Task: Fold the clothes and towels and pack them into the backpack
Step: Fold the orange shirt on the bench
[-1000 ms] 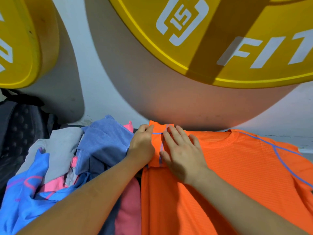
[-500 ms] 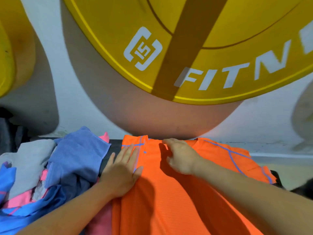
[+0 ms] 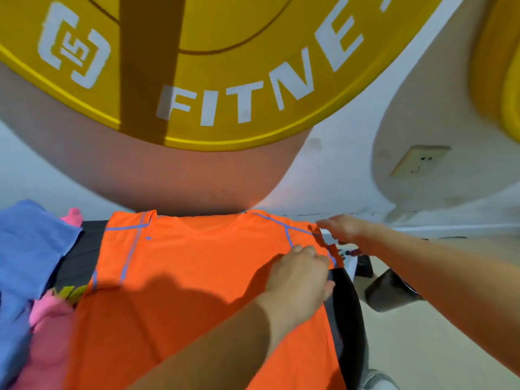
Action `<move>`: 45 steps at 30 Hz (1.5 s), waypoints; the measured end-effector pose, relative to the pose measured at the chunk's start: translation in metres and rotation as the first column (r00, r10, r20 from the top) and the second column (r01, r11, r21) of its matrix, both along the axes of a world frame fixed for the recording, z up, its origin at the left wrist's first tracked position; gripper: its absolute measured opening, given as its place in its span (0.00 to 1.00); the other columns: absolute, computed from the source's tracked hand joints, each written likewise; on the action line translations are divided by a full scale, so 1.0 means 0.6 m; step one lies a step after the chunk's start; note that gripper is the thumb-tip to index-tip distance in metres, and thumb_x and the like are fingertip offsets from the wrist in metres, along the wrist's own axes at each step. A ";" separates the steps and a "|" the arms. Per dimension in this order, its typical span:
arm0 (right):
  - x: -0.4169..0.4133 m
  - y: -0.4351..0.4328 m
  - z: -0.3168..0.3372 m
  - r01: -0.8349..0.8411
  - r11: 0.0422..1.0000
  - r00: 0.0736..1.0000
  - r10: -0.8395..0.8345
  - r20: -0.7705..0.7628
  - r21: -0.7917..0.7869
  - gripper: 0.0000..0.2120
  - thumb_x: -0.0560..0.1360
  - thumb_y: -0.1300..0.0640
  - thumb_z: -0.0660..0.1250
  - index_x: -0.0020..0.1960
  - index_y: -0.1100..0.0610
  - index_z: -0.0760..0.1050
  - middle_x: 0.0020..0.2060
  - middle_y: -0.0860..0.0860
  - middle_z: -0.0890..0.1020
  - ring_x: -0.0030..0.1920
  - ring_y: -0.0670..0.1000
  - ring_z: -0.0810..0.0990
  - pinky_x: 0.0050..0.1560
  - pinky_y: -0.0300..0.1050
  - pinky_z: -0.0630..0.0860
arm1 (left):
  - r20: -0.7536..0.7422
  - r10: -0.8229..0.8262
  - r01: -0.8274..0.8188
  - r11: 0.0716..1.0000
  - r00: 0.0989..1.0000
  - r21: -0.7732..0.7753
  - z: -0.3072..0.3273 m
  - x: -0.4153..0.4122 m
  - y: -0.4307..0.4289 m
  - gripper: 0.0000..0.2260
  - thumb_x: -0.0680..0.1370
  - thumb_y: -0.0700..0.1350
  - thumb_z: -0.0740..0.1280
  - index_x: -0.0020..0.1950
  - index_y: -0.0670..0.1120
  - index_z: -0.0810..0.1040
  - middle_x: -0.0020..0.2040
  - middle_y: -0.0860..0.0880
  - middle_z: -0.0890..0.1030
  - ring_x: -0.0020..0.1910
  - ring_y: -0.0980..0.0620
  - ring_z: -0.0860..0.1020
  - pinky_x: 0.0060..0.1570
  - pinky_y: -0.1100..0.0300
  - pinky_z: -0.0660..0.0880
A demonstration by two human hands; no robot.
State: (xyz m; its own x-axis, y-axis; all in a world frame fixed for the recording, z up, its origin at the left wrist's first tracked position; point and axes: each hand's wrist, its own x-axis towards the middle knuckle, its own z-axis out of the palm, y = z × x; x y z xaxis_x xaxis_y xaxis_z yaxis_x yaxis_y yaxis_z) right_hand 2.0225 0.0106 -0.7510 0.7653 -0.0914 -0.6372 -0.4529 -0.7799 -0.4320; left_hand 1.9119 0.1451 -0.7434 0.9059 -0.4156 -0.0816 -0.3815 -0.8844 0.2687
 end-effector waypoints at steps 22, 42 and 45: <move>0.084 -0.002 -0.001 0.041 0.945 0.983 -0.096 0.156 0.325 0.07 0.73 0.66 0.71 0.39 0.59 0.75 0.22 0.52 0.71 0.17 0.44 0.66 0.19 0.33 0.60 | -0.221 0.418 -0.440 0.555 0.881 -0.706 -0.064 0.044 -0.043 0.17 0.72 0.41 0.56 0.47 0.57 0.81 0.46 0.56 0.77 0.44 0.55 0.78 0.49 0.62 0.73; -0.009 0.096 -0.068 -0.441 0.883 0.645 0.438 0.627 -0.164 0.23 0.78 0.47 0.51 0.69 0.53 0.69 0.66 0.50 0.73 0.67 0.52 0.70 0.64 0.51 0.70 | 0.191 0.568 -0.514 0.815 0.800 -0.268 -0.075 0.017 0.030 0.15 0.63 0.48 0.73 0.49 0.51 0.82 0.45 0.51 0.78 0.45 0.48 0.79 0.41 0.55 0.76; -0.016 0.085 -0.090 -0.495 0.816 0.639 0.575 0.511 -0.298 0.24 0.81 0.43 0.43 0.74 0.45 0.60 0.72 0.45 0.65 0.74 0.47 0.59 0.69 0.53 0.62 | 0.138 0.450 -0.436 0.892 0.882 -0.121 -0.102 -0.006 0.017 0.26 0.70 0.58 0.60 0.60 0.45 0.81 0.61 0.49 0.80 0.61 0.49 0.77 0.59 0.48 0.66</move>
